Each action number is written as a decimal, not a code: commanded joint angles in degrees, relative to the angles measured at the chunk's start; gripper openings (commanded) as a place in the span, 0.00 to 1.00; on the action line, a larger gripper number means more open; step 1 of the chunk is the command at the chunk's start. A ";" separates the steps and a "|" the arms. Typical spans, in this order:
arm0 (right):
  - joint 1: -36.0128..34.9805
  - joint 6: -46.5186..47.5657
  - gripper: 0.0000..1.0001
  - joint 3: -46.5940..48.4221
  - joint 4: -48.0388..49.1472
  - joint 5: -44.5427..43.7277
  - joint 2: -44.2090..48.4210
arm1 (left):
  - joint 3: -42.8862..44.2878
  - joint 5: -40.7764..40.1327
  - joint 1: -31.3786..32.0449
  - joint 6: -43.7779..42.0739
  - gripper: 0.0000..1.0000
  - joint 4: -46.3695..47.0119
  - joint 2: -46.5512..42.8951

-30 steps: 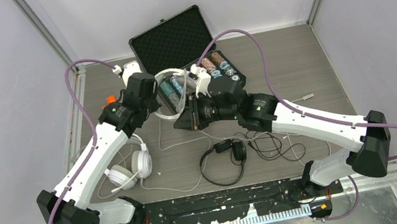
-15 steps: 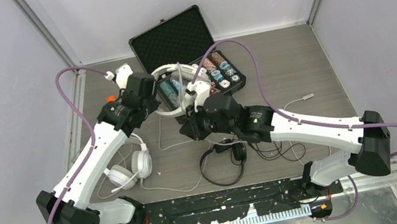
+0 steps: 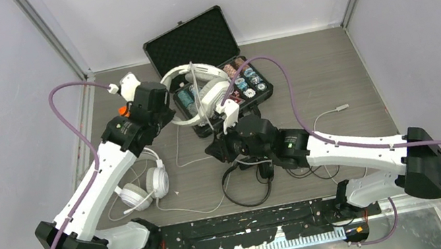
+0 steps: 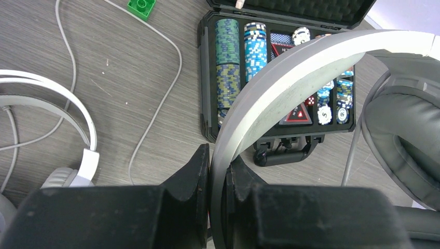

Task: Wrap the headphones
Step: Wrap the headphones cable around the headphones.

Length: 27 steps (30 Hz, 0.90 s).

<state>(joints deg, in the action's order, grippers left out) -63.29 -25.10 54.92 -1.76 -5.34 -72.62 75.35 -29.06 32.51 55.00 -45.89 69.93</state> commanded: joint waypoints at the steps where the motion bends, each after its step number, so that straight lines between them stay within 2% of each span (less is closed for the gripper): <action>1: -0.57 1.81 0.19 -1.41 7.47 -0.90 0.61 | 3.05 -0.82 -0.19 5.03 0.00 6.52 -2.69; 5: -0.75 1.73 0.18 -1.83 8.76 -0.82 0.08 | 2.69 -0.89 -0.19 5.35 0.00 7.73 -2.83; 11: -1.14 1.81 0.00 -1.11 8.96 0.20 -0.13 | 1.16 -1.40 -0.17 5.38 0.00 10.20 -2.57; 27: -3.19 2.28 0.00 3.47 7.39 1.11 -4.44 | 0.54 -1.30 -0.18 6.55 0.00 10.92 -1.04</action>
<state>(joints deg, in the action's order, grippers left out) -65.25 -23.88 55.35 4.67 -4.32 -76.58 75.02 -28.86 32.51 57.04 -43.11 69.84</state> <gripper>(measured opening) 0.024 0.119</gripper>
